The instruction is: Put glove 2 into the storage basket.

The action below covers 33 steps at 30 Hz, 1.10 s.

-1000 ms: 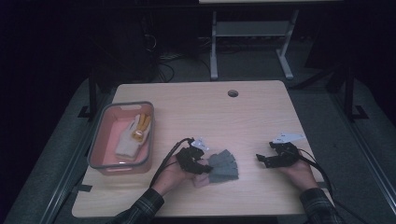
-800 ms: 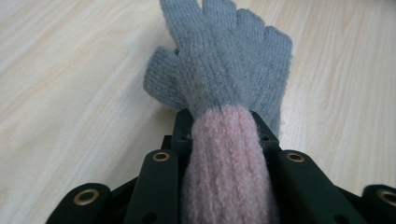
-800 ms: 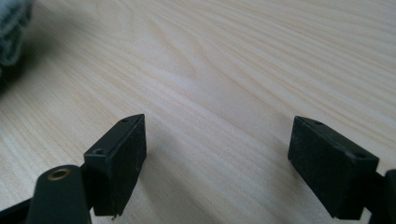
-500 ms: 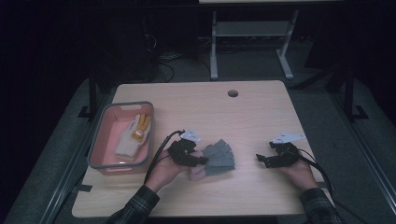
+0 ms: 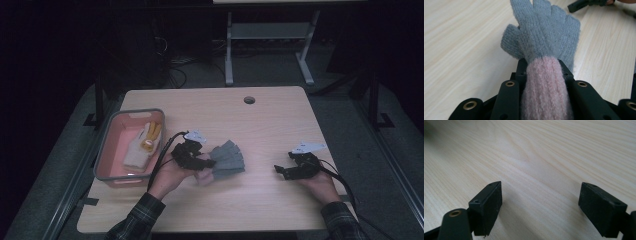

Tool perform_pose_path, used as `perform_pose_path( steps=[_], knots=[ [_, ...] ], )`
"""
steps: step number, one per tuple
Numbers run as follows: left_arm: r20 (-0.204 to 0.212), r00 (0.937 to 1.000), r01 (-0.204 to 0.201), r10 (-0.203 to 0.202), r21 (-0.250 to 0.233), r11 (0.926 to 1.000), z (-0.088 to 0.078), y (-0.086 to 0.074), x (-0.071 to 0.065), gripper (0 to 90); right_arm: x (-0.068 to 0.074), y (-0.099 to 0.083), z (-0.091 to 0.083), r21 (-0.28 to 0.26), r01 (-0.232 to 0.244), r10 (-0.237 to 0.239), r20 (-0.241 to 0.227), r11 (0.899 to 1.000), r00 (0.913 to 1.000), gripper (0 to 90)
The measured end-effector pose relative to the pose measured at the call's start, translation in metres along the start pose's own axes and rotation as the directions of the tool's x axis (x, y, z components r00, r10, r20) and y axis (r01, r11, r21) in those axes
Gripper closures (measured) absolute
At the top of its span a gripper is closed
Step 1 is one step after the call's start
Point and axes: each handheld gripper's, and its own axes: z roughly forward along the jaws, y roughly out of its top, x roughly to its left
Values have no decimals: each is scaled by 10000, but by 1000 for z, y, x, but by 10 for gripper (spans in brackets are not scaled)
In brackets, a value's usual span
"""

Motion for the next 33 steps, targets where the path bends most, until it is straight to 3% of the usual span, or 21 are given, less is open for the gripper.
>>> perform_pose_path(
  steps=[8,16,24,33],
  knots=[
    [-401,9985,364,-371,-201,9991,-21,1,16,695,0,0,0,10,-23,23,-13,10000,10000,186],
    [-899,9922,821,-860,-465,9955,-42,-3,33,695,0,0,0,20,-50,50,-11,10000,10000,184],
    [-1348,9799,1363,-1469,-852,9870,-64,-10,49,695,0,0,0,21,-44,44,-7,10000,10000,184],
    [-1862,9591,1930,-2133,-1213,9737,-87,-21,67,694,0,0,0,18,-56,56,-17,10000,10000,184]
  ],
)
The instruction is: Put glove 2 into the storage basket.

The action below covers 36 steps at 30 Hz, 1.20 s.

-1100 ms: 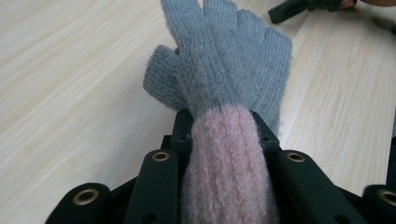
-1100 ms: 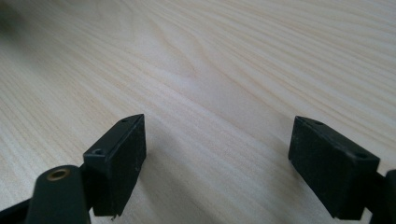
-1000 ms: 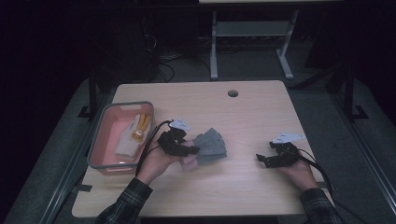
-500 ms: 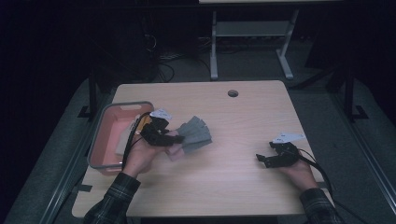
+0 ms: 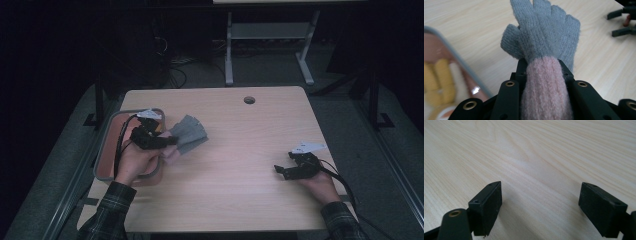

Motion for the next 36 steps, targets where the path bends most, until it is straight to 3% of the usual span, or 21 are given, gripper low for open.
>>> perform_pose_path(
  steps=[7,15,21,29,36],
  knots=[
    [-426,9979,478,-486,-189,9987,-17,-5,19,694,0,0,0,0,16,-16,11,10000,10000,184],
    [-1095,9878,1067,-1109,-439,9933,-37,-13,42,694,0,0,0,3,4,-4,4,10000,10000,184],
    [-1550,9737,1590,-1672,-643,9852,-47,-23,58,693,0,0,0,5,6,-6,4,10000,10000,184],
    [-2332,9454,2160,-2275,-742,9736,-55,-38,79,692,0,0,0,-3,-100,100,5,10000,10000,184],
    [-2735,9213,2689,-2765,-657,9609,-50,-48,89,692,0,0,0,-11,-92,92,7,10000,10000,184]
  ],
)
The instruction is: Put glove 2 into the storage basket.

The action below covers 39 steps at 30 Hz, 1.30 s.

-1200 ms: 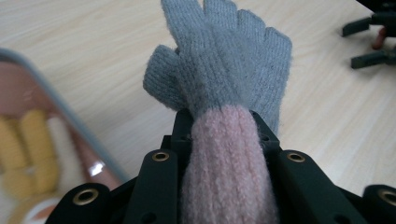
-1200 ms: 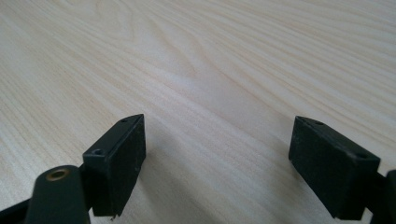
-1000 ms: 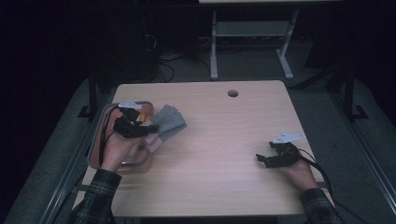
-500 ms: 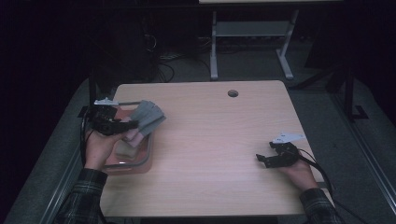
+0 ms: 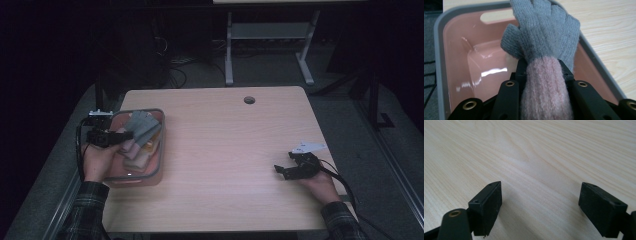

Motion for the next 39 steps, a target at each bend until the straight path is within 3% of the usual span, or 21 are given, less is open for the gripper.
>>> perform_pose_path(
  steps=[7,16,19,22,26,34,39],
  knots=[
    [-160,9998,145,-142,248,9996,12,-3,-4,689,0,0,0,-19,35,-35,13,10000,10000,184],
    [-52,9999,-83,87,790,9968,32,-14,-6,650,0,0,0,-22,42,-42,12,10000,10000,184],
    [-34,9998,-181,185,854,9962,36,-16,-5,546,0,0,0,-26,45,-45,15,10000,10000,184],
    [-164,9989,-421,435,790,9960,36,-16,-4,385,0,0,0,-23,45,-45,12,10000,10000,184],
    [-138,9979,-627,640,767,9951,33,-14,-1,285,0,0,0,-29,49,-49,12,10000,10000,184],
    [-358,9959,-817,834,473,9955,24,-7,4,174,0,0,0,-9,17,-17,12,10000,10000,184],
    [-418,9954,-845,863,419,9955,22,-7,6,171,0,0,0,-26,43,-43,14,10000,10000,184]
  ],
)
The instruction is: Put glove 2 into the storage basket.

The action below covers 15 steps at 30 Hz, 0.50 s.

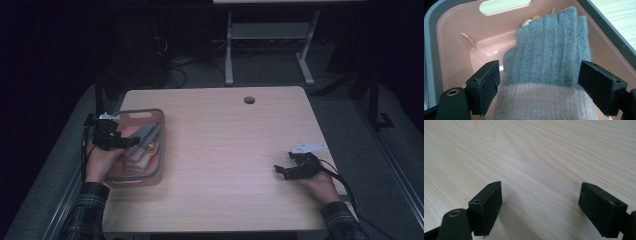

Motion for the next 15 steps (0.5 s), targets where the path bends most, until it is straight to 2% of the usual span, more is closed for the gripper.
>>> perform_pose_path(
  steps=[7,15],
  knots=[
    [96,9999,-97,100,-333,9994,-7,4,-6,167,0,0,0,-3,7,-7,-1,10000,10000,184],
    [826,9957,-375,426,-617,9974,-9,12,-25,167,0,0,0,32,-47,47,-13,10000,10000,184]
  ],
)
